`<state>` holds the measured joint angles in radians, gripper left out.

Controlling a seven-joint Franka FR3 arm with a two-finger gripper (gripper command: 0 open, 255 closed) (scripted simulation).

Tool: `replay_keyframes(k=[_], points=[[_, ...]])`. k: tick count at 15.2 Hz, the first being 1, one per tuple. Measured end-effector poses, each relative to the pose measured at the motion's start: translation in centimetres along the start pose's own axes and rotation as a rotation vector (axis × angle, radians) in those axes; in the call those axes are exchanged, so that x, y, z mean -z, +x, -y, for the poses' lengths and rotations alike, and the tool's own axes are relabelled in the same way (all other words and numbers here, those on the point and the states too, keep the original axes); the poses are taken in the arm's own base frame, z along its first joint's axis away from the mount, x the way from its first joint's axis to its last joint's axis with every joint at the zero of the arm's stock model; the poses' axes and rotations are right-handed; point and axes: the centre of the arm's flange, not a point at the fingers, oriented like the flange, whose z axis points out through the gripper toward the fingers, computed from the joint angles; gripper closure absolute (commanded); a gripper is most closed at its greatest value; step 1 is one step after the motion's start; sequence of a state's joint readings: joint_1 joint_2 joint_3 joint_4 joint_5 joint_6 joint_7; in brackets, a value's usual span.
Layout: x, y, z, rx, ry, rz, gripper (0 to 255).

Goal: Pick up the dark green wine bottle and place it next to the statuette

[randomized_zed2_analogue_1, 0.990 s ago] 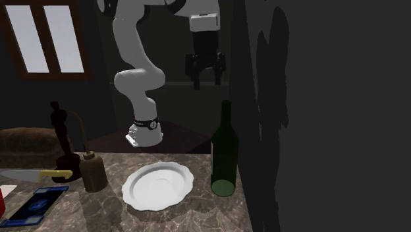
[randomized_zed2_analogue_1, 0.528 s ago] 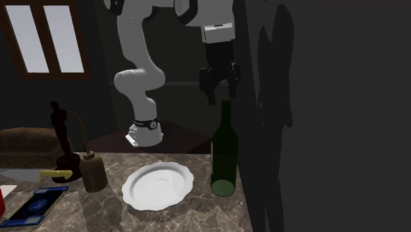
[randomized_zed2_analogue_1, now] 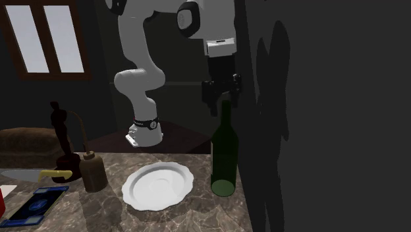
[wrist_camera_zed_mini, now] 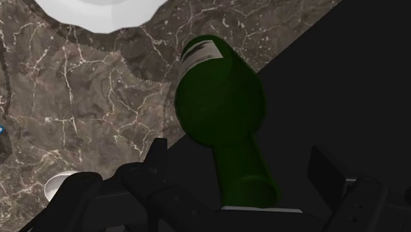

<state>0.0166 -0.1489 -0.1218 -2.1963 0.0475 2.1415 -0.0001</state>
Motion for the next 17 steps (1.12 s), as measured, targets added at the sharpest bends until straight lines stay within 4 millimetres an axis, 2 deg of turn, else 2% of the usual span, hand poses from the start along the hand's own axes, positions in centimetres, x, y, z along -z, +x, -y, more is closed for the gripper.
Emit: replay_keyframes(k=[5, 6, 17], points=[[-0.13, 0.01, -0.03, 0.000, 0.000, 0.000, 0], [-0.13, 0.01, -0.03, 0.000, 0.000, 0.000, 255], [0.11, -0.02, 0.00, 0.000, 0.000, 0.000, 255]])
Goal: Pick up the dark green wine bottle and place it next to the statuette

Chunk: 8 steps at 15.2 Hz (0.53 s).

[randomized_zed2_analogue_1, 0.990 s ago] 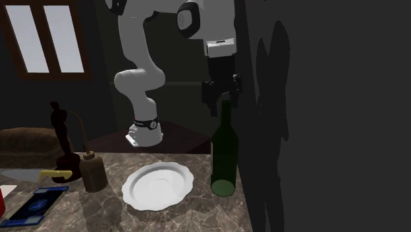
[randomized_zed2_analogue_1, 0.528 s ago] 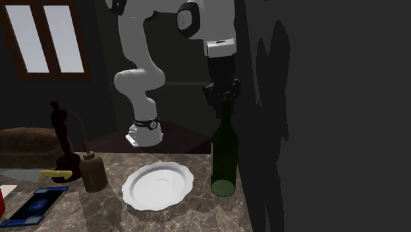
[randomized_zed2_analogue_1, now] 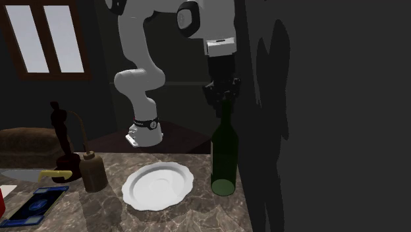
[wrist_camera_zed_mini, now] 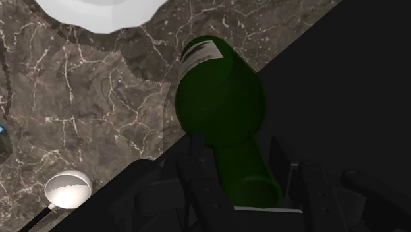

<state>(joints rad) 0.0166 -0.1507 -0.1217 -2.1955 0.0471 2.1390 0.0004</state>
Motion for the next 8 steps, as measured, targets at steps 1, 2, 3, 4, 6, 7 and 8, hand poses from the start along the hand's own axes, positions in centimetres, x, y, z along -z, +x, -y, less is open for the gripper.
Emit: replay_keyframes(k=[1, 2, 3, 4, 6, 7, 8], points=[[0.3, 0.1, 0.0, 0.000, 0.000, 0.000, 255], [0.8, 0.1, 0.0, 0.000, 0.000, 0.000, 255], [1.3, 0.1, 0.0, 0.000, 0.000, 0.000, 255], [1.8, 0.1, 0.1, 0.000, 0.000, 0.000, 255], [2.9, 0.2, 0.2, 0.000, 0.000, 0.000, 255], [3.4, 0.3, 0.2, 0.000, 0.000, 0.000, 255], [3.9, 0.4, 0.3, 0.000, 0.000, 0.000, 255]])
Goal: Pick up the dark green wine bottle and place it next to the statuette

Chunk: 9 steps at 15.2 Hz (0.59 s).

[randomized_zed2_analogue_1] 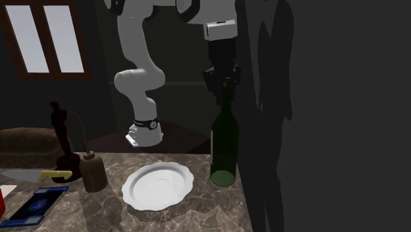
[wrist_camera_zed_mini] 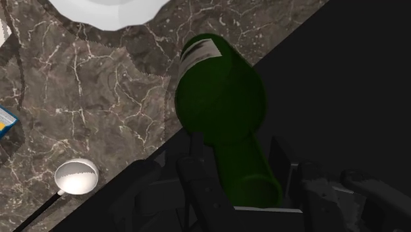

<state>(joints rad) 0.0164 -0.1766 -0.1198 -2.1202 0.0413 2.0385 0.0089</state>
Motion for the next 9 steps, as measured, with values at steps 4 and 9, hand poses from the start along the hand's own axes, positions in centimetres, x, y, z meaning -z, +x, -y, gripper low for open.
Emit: replay_keyframes(k=[4, 9], points=[[2.1, 0.2, 0.1, 0.000, 0.000, 0.000, 255], [4.6, 0.5, 0.2, 0.000, 0.000, 0.000, 255]])
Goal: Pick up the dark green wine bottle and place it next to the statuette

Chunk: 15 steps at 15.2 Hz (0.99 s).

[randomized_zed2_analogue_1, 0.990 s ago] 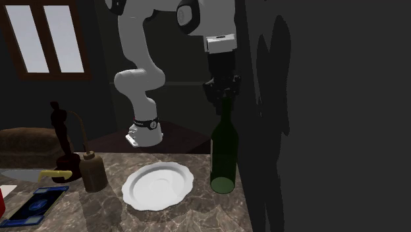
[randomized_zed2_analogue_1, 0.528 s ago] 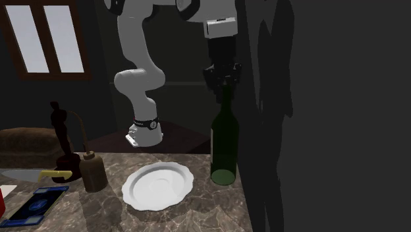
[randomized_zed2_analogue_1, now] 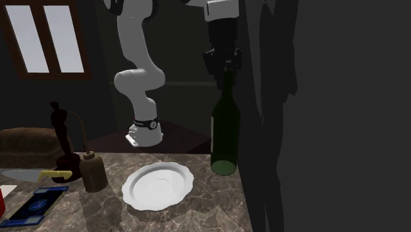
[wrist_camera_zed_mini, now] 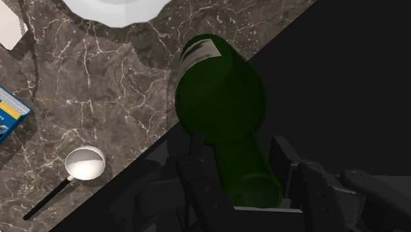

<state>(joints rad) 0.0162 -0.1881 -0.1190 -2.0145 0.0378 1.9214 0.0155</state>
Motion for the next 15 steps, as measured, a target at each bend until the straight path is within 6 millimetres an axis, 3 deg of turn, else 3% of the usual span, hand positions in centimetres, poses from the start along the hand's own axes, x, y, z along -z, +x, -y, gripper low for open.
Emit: replay_keyframes(k=[15], points=[[8.0, 0.7, 0.6, 0.000, 0.000, 0.000, 255]])
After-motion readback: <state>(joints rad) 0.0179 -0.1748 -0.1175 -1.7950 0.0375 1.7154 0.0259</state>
